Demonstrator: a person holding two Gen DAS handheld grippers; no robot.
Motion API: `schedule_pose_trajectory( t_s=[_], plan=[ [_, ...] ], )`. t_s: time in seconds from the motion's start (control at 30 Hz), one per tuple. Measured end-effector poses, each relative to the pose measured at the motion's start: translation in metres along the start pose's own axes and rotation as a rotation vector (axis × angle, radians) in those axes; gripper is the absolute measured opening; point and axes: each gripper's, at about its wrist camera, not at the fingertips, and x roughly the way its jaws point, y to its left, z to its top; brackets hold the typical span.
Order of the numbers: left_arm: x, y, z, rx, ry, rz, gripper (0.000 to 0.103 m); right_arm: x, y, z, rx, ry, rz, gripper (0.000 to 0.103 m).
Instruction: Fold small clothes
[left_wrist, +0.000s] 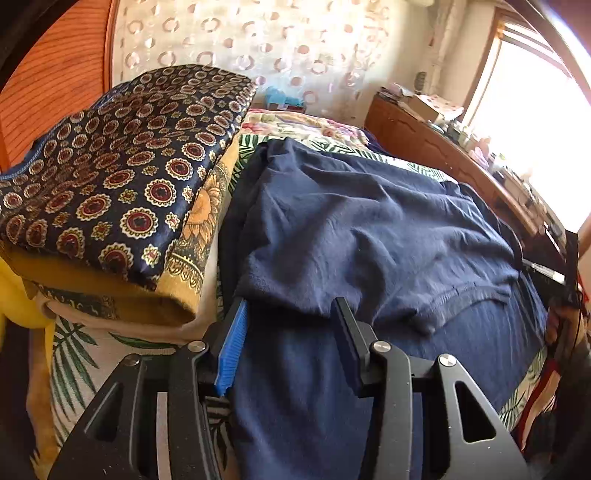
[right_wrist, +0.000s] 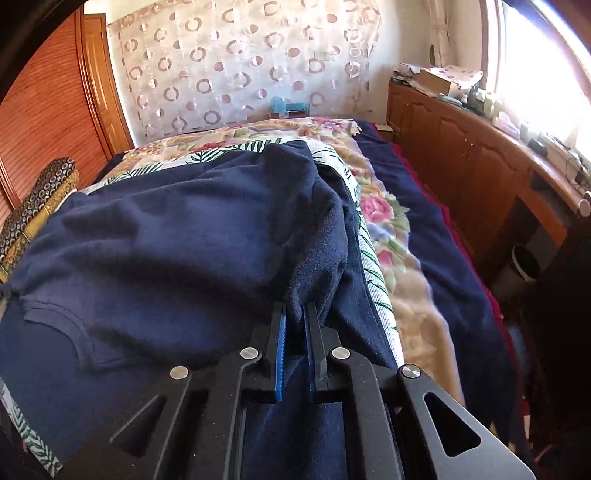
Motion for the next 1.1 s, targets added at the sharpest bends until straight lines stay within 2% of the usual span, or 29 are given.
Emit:
schedule_pose_trajectory(
  t_s=[0.23,0.3,0.37,0.5,0.6,0.87,1.1],
  plan=[
    [0.012,0.006,0.007,-0.046,0.001,0.023,0.046,-0.002,-0.001,-0.001,-0.005,-0.002,0.003,0.009],
    [0.013,0.0,0.006,0.001,-0.013,0.04,0.011,-0.002,-0.001,-0.001,-0.007,-0.002,0.002,0.009],
    [0.011,-0.007,0.004,0.039,-0.035,0.048,0.008,-0.003,-0.001,-0.001,-0.01,-0.002,0.003,0.009],
    [-0.006,-0.015,0.005,0.057,-0.097,0.045,0.006,-0.004,-0.001,0.0,-0.018,-0.007,-0.002,0.007],
    [-0.024,-0.022,0.01,0.073,-0.141,0.03,0.006,-0.016,0.001,0.001,-0.055,-0.052,-0.021,0.006],
    [-0.074,-0.039,0.012,0.093,-0.243,-0.033,0.006,-0.085,-0.007,0.016,-0.05,-0.19,0.035,0.006],
    [-0.108,-0.031,0.003,0.057,-0.28,-0.055,0.006,-0.141,-0.022,-0.001,-0.035,-0.265,0.058,0.006]
  ],
)
